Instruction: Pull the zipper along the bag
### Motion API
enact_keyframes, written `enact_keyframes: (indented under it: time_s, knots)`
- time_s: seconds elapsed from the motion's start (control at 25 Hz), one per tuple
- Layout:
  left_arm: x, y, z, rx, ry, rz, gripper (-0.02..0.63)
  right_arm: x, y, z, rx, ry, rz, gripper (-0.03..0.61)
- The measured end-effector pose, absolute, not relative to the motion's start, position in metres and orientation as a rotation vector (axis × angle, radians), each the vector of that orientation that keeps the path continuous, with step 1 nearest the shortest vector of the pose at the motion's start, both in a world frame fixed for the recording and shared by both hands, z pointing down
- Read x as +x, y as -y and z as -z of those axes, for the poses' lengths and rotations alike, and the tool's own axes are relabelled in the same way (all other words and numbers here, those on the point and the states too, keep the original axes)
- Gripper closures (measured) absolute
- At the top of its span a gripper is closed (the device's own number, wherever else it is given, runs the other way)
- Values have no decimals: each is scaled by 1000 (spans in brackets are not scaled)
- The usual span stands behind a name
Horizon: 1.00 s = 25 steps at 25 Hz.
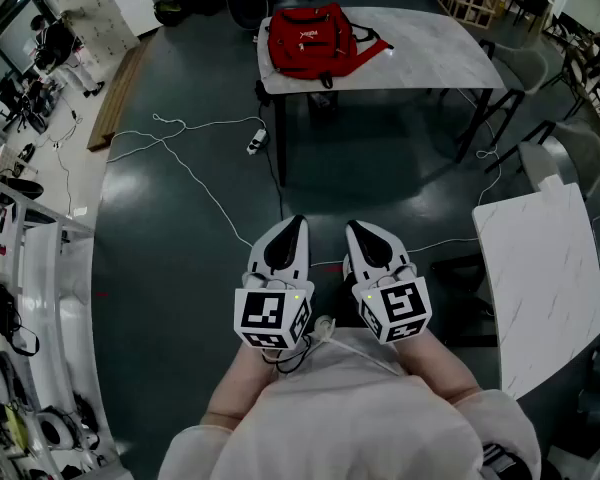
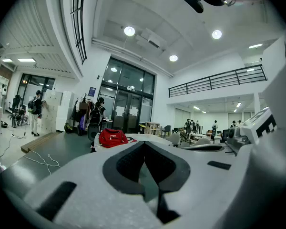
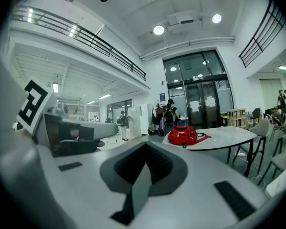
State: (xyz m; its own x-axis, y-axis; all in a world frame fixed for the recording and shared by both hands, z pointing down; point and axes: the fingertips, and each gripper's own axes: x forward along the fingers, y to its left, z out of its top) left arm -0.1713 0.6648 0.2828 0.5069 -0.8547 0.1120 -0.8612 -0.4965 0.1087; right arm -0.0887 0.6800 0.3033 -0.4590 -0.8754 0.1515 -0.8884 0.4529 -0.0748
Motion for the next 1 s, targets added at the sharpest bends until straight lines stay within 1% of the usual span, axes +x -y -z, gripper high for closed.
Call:
enact_keyframes:
  time_s: [0.64,1.0]
  knots:
    - [-198,-645,-297,2543,1540,-70,595,-91,-657,-321,1641,2568,-361,552]
    - [-190,-574,-321,2476,1552,-118,595,-76,-585,-345,1597,2536,-452,551]
